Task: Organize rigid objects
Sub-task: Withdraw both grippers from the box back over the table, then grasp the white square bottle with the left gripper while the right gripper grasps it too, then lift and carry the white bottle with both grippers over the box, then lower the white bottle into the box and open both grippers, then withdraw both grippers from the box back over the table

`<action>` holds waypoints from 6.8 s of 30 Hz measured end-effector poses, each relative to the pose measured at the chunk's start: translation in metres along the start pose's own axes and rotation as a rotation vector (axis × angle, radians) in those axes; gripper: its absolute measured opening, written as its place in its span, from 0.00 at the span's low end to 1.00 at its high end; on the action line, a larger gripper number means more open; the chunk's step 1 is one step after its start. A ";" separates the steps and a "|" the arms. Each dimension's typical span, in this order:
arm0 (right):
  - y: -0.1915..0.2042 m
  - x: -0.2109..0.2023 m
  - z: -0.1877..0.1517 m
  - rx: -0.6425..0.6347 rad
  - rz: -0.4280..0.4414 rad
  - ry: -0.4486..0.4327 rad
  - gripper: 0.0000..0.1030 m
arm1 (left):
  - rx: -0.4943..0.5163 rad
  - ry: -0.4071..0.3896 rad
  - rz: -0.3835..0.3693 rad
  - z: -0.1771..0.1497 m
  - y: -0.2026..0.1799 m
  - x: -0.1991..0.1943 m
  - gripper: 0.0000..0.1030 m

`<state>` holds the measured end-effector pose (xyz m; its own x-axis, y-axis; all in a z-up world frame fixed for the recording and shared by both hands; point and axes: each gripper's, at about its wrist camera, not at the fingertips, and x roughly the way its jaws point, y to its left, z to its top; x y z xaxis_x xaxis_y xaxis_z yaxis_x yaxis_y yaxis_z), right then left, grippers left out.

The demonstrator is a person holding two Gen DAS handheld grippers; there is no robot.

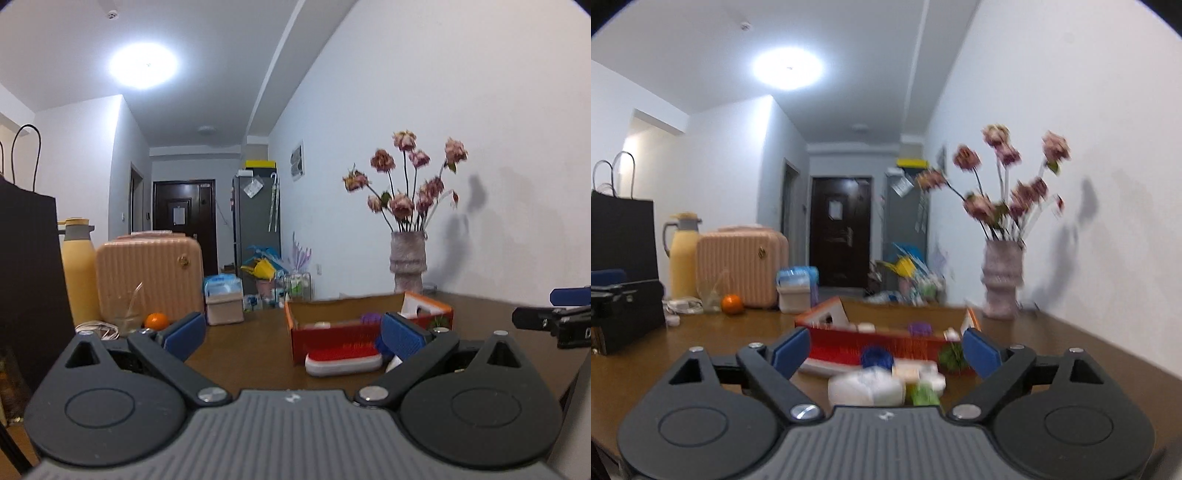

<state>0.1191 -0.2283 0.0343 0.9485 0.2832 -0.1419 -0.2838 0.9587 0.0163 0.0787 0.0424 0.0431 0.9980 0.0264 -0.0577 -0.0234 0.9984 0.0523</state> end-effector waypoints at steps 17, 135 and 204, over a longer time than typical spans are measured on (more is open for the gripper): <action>0.006 -0.020 -0.041 0.014 -0.049 0.060 0.89 | -0.020 0.145 -0.048 -0.032 -0.007 0.001 1.00; -0.097 0.433 0.105 0.277 0.273 0.339 0.27 | -0.292 0.481 -0.381 0.068 -0.021 0.462 0.25; -0.046 0.172 0.119 -0.042 0.023 0.072 0.77 | 0.023 0.035 -0.082 0.109 -0.021 0.183 1.00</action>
<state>0.3124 -0.2205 0.1264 0.9294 0.3011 -0.2133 -0.3125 0.9497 -0.0213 0.2678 0.0211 0.1401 0.9938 -0.0535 -0.0978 0.0604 0.9958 0.0690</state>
